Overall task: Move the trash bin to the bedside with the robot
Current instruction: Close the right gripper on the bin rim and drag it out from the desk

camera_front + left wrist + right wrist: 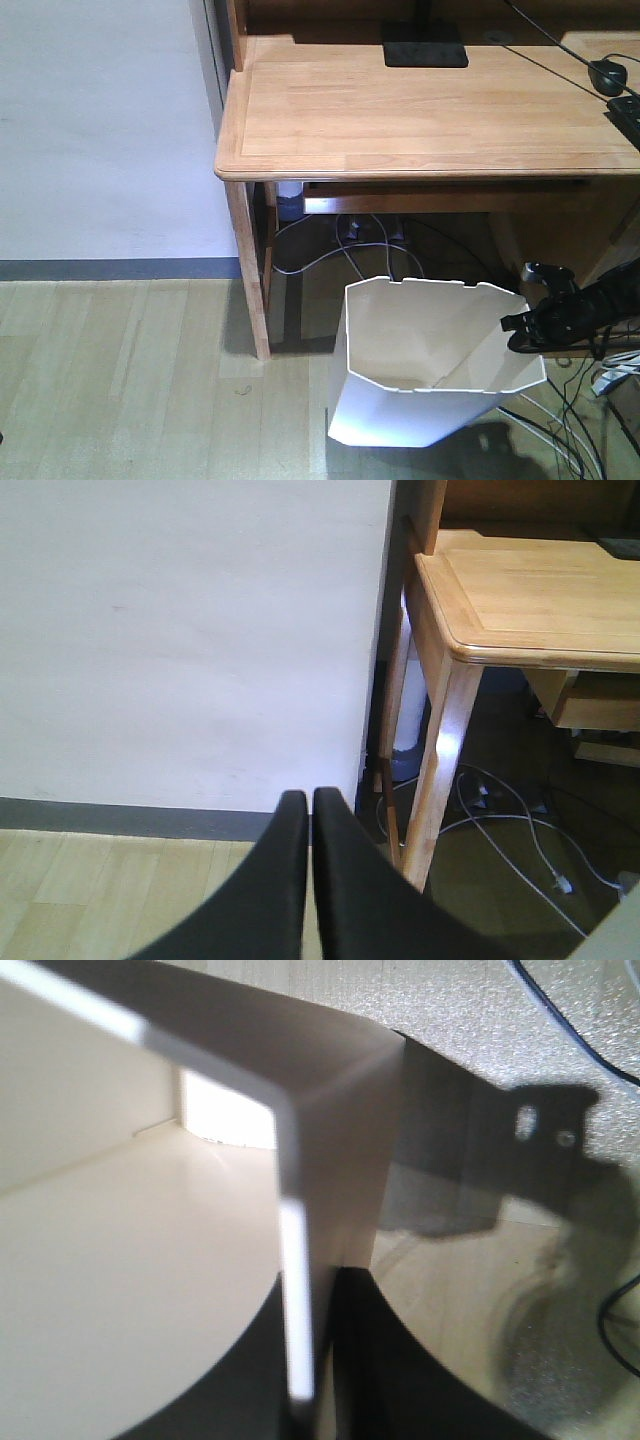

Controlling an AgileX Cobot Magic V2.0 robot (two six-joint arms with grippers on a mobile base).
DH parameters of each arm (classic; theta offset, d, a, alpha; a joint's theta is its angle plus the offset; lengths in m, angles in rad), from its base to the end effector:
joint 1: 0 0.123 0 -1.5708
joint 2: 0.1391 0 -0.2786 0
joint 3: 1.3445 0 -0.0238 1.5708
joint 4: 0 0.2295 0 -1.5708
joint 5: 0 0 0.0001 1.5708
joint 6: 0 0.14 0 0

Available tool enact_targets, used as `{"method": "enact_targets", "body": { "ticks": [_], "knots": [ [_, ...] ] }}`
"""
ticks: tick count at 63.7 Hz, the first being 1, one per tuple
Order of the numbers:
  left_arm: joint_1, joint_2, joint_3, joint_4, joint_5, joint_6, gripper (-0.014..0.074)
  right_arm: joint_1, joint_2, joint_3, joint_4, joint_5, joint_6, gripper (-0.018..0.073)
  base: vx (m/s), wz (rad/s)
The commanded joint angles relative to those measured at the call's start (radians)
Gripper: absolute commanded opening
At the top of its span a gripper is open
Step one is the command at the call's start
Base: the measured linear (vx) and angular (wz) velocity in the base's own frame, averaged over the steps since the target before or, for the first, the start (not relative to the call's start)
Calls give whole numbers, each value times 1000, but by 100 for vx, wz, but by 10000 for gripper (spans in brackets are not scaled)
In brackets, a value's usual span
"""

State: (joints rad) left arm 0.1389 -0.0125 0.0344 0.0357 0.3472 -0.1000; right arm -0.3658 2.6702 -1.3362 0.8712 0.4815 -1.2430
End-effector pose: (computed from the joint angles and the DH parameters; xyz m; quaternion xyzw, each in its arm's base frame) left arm 0.0845 0.0135 0.1579 -0.0856 0.7948 0.0266 0.6003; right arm 0.3529 -0.0820 -0.1270 -0.0324 0.9831 0.1661 0.0697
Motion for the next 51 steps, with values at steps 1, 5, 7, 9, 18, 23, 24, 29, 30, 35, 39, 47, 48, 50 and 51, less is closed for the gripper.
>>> {"method": "enact_targets", "body": {
  "ticks": [1, 5, 7, 9, 18, 23, 24, 29, 30, 35, 39, 47, 48, 50, 51],
  "knots": [
    [-3, -14, 3, -2, -66, -4, -6, -1, -151, 63, 19, 195, -31, -5, 0, 0],
    [-3, -14, 3, -2, -66, -4, -6, -1, -200, 108, 20, 195, -32, -5, 0, 0],
    [-3, -14, 3, -2, -66, -4, -6, -1, -224, 129, 21, 196, -32, -5, 0, 0],
    [-3, -14, 3, -2, -66, -4, -6, -1, -248, 150, 23, 196, -32, -5, 0, 0],
    [-3, -14, 3, -2, -66, -4, -6, 1, -356, 239, 32, 234, -30, -5, 0, 0],
    [-3, -14, 3, -2, -66, -4, -6, 17, -411, 280, 27, 239, -31, -5, 0, 0],
    [-3, -14, 3, -2, -66, -4, -6, 23, -421, 287, 24, 238, -31, -5, 0, 0],
    [-3, -14, 3, -2, -66, -4, -6, 39, -463, 306, 13, 237, -31, -5, 0, 0],
    [-3, -14, 3, -2, -66, -4, -6, 41, -466, 307, 13, 237, -31, -5, 0, 0],
    [-3, -14, 3, -2, -66, -4, -6, 41, -489, 310, 24, 252, -30, -5, 0, 0],
    [-3, -14, 3, -2, -66, -4, -6, 41, -496, 310, 40, 265, -30, -5, 0, 1],
    [-3, -14, 3, -2, -66, -4, -6, 41, -496, 310, 48, 275, -30, -5, 0, 1],
    [-3, -14, 3, -2, -66, -4, -6, 41, -496, 310, 48, 275, -30, -5, 0, 0],
    [-3, -14, 3, -2, -66, -4, -6, 41, -496, 310, 48, 275, -30, -5, 0, 0],
    [-3, -14, 3, -2, -66, -4, -6, 41, -496, 310, 48, 275, -30, -5, 0, 0]
  ]
}}
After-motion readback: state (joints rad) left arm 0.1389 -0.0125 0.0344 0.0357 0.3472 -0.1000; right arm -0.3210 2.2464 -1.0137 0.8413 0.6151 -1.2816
